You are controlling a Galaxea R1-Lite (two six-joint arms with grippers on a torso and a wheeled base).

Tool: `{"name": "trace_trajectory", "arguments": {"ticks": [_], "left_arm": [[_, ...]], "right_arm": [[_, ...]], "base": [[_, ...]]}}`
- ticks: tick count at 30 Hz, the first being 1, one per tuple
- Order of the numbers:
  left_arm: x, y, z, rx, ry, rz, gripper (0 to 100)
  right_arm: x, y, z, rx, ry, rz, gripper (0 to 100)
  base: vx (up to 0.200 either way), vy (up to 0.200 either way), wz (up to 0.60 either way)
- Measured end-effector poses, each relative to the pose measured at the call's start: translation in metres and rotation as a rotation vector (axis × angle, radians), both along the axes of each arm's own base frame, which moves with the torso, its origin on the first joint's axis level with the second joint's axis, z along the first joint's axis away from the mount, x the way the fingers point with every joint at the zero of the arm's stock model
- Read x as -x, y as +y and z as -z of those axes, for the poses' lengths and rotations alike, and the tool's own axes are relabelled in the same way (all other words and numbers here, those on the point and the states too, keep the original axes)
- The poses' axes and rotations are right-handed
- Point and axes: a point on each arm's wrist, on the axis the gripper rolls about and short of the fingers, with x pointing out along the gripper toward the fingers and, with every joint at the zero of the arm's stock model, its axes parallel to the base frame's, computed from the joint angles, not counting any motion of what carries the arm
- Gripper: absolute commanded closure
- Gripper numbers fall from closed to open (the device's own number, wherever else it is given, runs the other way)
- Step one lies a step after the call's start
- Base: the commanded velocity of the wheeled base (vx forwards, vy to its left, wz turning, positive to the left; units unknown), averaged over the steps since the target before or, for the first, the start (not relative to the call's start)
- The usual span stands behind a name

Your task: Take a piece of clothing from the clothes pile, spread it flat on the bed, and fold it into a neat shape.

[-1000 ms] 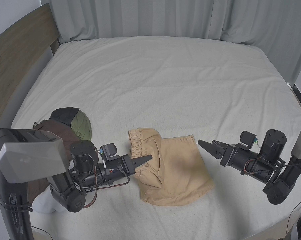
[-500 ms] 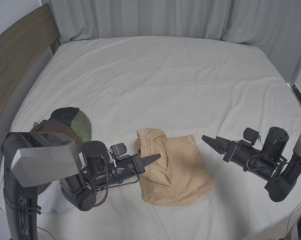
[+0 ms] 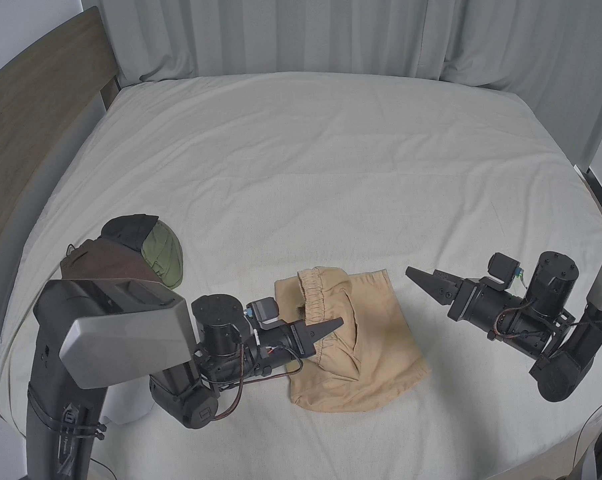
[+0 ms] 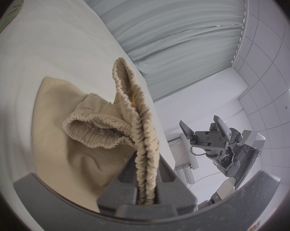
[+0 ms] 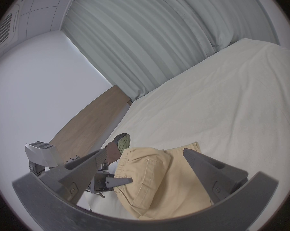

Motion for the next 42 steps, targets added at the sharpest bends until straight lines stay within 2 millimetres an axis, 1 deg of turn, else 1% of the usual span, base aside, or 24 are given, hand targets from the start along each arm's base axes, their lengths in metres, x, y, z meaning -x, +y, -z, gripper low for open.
{"name": "trace_trajectory", "arguments": {"ticks": [5,12,13,21,31,35,42], "left_arm": [[0.002,-0.006,0.005,-0.004,0.004,0.013,100],[0.0,-0.008,0.01,-0.017,-0.007,0.002,100],[0.0,-0.009,0.011,-0.019,-0.008,0.002,0],[-0.001,-0.011,0.013,-0.019,-0.012,0.001,0],[0.006,-0.021,0.011,-0.055,-0.08,-0.001,0],[0.006,-0.019,0.011,-0.062,-0.082,-0.021,0],[0.011,-0.017,0.001,-0.059,-0.089,-0.032,0]], "right_arm": [[0.0,0.0,0.0,-0.001,-0.001,-0.003,0],[0.0,-0.001,0.0,-0.001,-0.001,-0.002,0],[0.0,-0.001,0.0,-0.001,-0.001,-0.003,0],[-0.001,-0.001,0.0,0.0,0.0,-0.001,0],[0.001,0.001,0.003,0.005,0.012,-0.01,0],[0.002,0.002,0.005,0.008,0.02,-0.014,0],[0.001,0.003,0.008,0.012,0.03,-0.017,0]], "base": [[0.0,0.0,0.0],[0.0,0.0,0.0],[0.0,0.0,0.0],[0.0,0.0,0.0],[0.0,0.0,0.0],[0.0,0.0,0.0],[0.0,0.0,0.0]]}}
